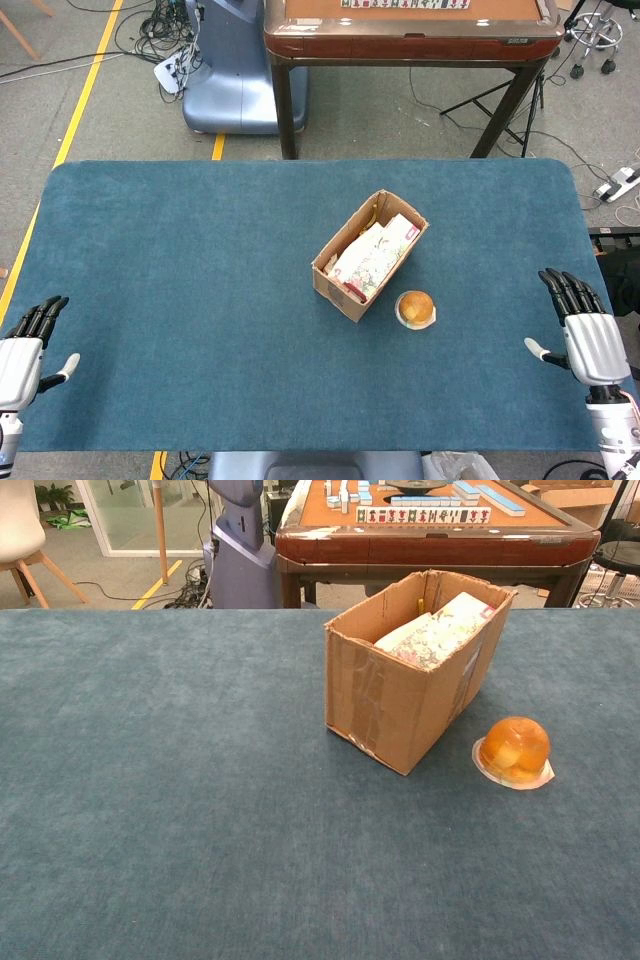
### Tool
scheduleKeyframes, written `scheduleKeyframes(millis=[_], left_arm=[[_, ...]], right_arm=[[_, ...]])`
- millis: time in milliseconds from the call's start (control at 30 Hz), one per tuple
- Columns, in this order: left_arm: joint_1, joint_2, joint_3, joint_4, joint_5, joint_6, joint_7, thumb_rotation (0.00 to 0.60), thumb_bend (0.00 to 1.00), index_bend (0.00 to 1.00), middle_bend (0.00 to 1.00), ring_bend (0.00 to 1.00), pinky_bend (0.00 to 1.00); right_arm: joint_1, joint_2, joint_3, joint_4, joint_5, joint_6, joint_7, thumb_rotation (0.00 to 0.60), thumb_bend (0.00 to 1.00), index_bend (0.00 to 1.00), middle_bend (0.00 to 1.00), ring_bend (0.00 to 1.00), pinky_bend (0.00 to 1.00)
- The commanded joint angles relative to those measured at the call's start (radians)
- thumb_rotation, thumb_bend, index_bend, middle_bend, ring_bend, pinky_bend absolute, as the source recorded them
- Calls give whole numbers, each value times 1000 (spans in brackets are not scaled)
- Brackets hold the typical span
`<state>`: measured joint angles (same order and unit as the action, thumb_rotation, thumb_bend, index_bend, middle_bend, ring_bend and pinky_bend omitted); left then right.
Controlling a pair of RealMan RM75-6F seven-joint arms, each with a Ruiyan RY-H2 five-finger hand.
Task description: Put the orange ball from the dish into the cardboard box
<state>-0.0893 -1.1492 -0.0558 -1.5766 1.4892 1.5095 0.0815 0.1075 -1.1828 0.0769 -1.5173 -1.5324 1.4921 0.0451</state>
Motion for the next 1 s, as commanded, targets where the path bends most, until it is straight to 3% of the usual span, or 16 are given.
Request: scheduleKeyframes(millis=[33, 433, 600, 800, 1000], left_arm=[[2, 0, -1, 0, -1, 3, 0, 600, 246, 109, 120, 150, 417], [10, 3, -4, 0, -7, 13, -12, 600, 246, 114, 124, 150, 417], [14, 8, -2, -7, 2, 25, -14, 600, 246, 114, 127, 150, 417], [23, 13, -6, -12, 4, 45, -19, 600, 246, 114, 127, 150, 417], [27, 19, -10, -16, 1, 52, -23, 600, 246, 114, 127, 150, 417]], right_arm=[[3, -4, 0, -1, -4, 0, -6, 600, 0, 35, 109, 71, 147], [46, -21, 9, 3, 1, -55, -61, 600, 0, 132, 193, 100, 194], [120, -11, 34, -16, 22, -157, -152, 600, 0, 189, 225, 122, 207], [220, -3, 59, -51, 92, -323, -274, 600, 0, 190, 240, 135, 231], [302, -38, 83, -41, 176, -444, -324, 600, 0, 219, 244, 140, 231]])
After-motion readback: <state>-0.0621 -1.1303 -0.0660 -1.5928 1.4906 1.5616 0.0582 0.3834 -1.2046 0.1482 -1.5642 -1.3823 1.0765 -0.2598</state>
